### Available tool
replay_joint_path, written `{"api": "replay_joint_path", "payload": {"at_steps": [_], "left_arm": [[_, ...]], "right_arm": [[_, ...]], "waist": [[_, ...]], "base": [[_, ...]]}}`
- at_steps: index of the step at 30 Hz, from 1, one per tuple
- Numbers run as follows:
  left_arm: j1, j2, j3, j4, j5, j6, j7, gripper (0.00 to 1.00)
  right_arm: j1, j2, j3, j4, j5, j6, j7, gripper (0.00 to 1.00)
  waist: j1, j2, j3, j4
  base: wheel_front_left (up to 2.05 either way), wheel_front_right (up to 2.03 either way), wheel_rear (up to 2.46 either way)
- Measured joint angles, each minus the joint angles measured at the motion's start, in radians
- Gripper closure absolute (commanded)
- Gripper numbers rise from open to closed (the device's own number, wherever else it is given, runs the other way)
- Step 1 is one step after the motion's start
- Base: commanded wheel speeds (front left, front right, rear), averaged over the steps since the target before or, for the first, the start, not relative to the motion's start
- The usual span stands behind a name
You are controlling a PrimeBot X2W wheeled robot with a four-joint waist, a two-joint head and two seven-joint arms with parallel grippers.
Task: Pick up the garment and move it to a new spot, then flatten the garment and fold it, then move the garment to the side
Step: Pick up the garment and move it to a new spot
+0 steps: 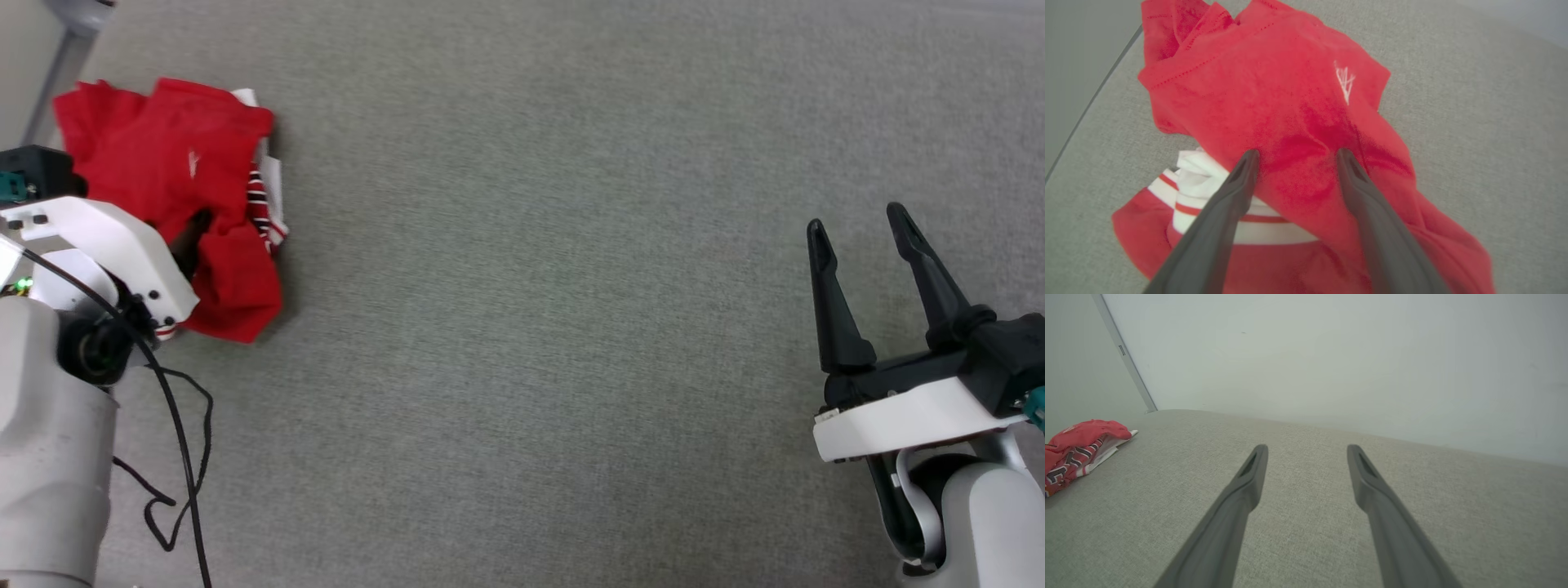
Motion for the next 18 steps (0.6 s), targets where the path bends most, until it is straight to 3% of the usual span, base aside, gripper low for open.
{"api": "replay_joint_path", "payload": {"at_steps": [12,13,14,18], "left_arm": [[-0.111,0.049,-0.007,0.214,-0.057,0.0,0.218,0.0],[-0.114,0.049,-0.009,0.222,-0.057,0.0,0.221,0.6],[-0.115,0.048,-0.011,0.228,-0.056,0.0,0.22,1.0],[-0.105,0.041,-0.036,0.238,-0.043,0.001,0.169,1.0]], "right_arm": [[-0.03,0.0,0.001,0.023,0.005,0.0,-0.017,0.0],[-0.03,0.0,0.001,0.024,0.005,0.0,-0.017,0.0],[-0.03,0.0,0.0,0.027,0.006,0.0,-0.017,0.0],[-0.028,0.0,-0.003,0.034,0.011,0.0,-0.023,0.0]], "waist": [[-0.0001,0.0,0.068,-0.062],[-0.0001,0.0,0.066,-0.061],[-0.0001,0.0,0.062,-0.06],[-0.0001,0.0,0.037,-0.053]], "base": [[0.0,0.0,0.0],[0.0,0.0,0.0],[0.0,0.0,0.0],[0.0,0.0,0.0]]}}
